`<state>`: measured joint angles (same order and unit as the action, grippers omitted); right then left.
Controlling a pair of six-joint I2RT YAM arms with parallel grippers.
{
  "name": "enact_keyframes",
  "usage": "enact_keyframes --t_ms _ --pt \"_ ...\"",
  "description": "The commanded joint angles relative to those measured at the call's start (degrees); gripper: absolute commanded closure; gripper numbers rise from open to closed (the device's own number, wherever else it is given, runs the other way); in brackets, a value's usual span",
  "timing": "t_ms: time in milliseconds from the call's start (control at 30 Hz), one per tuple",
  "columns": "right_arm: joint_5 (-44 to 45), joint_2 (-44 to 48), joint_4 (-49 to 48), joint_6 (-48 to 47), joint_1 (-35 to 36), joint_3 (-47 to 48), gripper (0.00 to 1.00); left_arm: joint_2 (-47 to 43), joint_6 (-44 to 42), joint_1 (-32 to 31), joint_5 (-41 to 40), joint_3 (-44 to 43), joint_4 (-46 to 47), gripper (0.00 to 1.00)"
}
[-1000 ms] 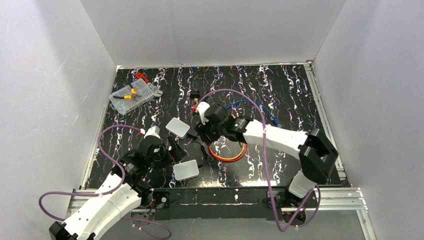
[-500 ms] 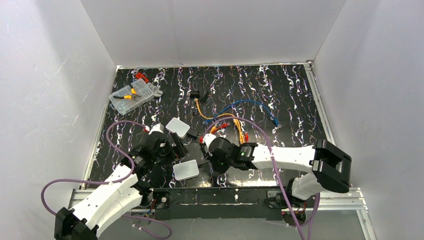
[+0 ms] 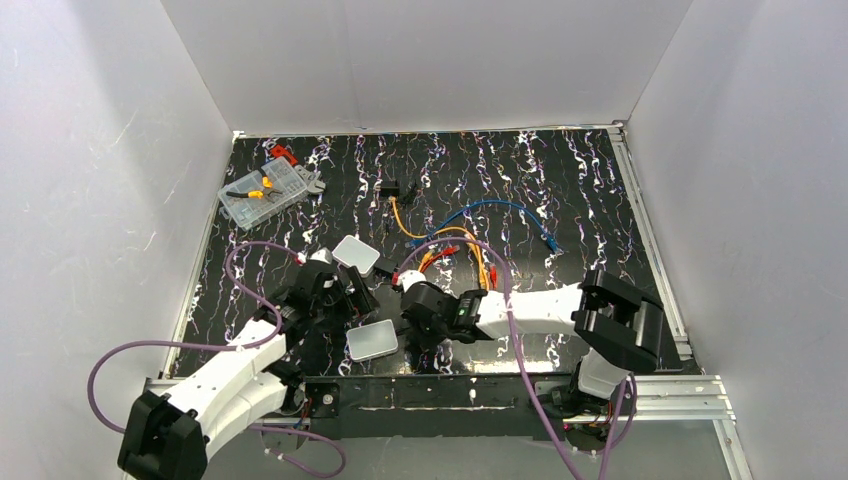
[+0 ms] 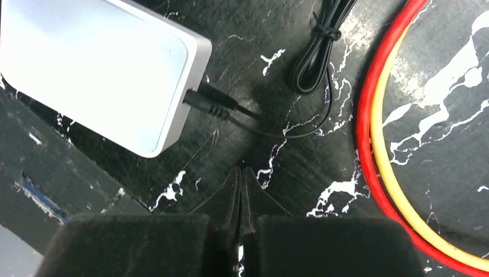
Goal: Insert the plug into the switch port
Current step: Place the power at the center of the board, then adjust the switch port at the center of the board.
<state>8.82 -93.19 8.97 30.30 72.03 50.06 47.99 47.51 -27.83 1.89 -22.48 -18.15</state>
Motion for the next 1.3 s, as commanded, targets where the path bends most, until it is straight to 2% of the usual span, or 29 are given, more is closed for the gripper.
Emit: enact_keyframes --t_ms 0,267,433,933,1100,1267 --pt "4.3 -3.1 -1.3 2.7 0.2 3.0 0.99 1.7 -1.7 0.5 4.0 1.3 1.7 0.05" --pt "9.4 -7.3 0.9 2.8 -1.2 7.5 0.99 1.6 -1.8 0.6 8.9 2.4 1.3 0.07" --pt "8.1 -10.1 0.4 0.4 -3.6 10.7 0.99 1.6 -2.3 0.6 12.7 2.4 0.8 0.1" --pt "4.4 -19.5 1.8 -7.5 -10.4 22.4 0.99 4.2 -0.9 0.6 14.4 1.1 2.1 0.1" --pt "1.4 -18.6 2.5 -10.6 -12.2 22.4 0.99 5.6 0.7 0.6 16.4 1.2 4.8 0.09" --pt "0.5 -12.8 4.9 -12.9 -12.3 19.8 0.97 6.0 1.3 0.6 17.2 0.9 5.3 0.09"
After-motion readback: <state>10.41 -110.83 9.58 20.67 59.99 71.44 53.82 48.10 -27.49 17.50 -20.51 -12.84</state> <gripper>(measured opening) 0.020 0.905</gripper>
